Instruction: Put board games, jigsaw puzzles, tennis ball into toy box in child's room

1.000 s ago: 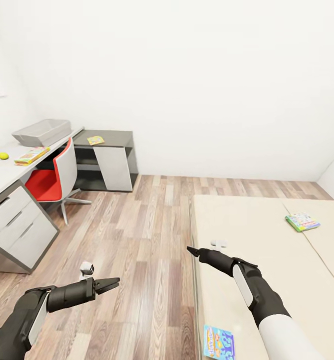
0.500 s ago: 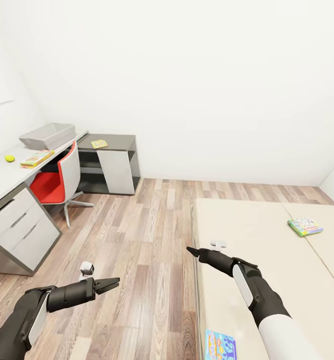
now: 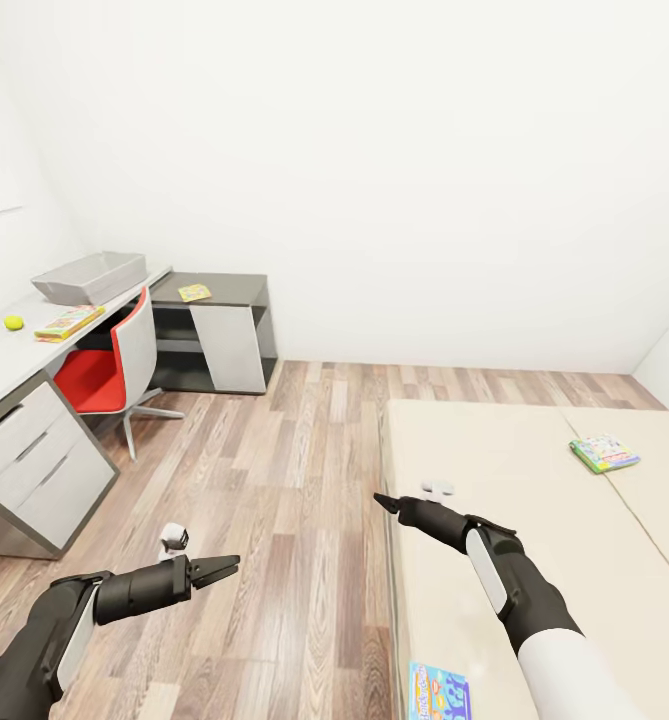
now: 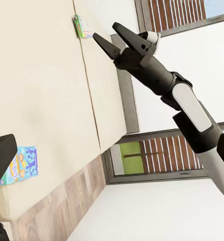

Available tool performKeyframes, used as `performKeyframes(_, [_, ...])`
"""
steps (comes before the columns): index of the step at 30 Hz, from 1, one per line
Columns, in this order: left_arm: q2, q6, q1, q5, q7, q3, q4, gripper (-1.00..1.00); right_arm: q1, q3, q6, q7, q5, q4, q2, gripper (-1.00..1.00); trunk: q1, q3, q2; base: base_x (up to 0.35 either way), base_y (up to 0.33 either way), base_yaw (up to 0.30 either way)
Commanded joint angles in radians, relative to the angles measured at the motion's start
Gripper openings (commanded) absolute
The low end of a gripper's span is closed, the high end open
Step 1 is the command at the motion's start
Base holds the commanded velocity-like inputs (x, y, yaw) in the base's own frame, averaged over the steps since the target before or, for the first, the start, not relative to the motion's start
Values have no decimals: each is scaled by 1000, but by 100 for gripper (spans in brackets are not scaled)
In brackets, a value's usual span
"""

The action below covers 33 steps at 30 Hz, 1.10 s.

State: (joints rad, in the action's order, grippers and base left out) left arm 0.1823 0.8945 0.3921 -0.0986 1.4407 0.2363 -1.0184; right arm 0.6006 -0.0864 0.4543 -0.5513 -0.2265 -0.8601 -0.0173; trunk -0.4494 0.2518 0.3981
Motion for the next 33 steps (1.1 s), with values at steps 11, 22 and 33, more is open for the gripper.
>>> performKeyframes(11, [0, 11, 1, -1, 3, -1, 0, 100, 1, -4, 9, -3, -5, -1, -1, 100, -1, -7, 2, 0, 0, -125])
performKeyframes(22, [0, 11, 1, -1, 3, -1, 0, 100, 1, -4, 7, -2, -5, -1, -1, 100, -1, -24, 2, 0, 0, -41])
performKeyframes(33, [0, 11, 1, -1, 3, -1, 0, 100, 1, -4, 6, -3, -5, -2, -1, 100, -1, -40, 2, 0, 0, -1])
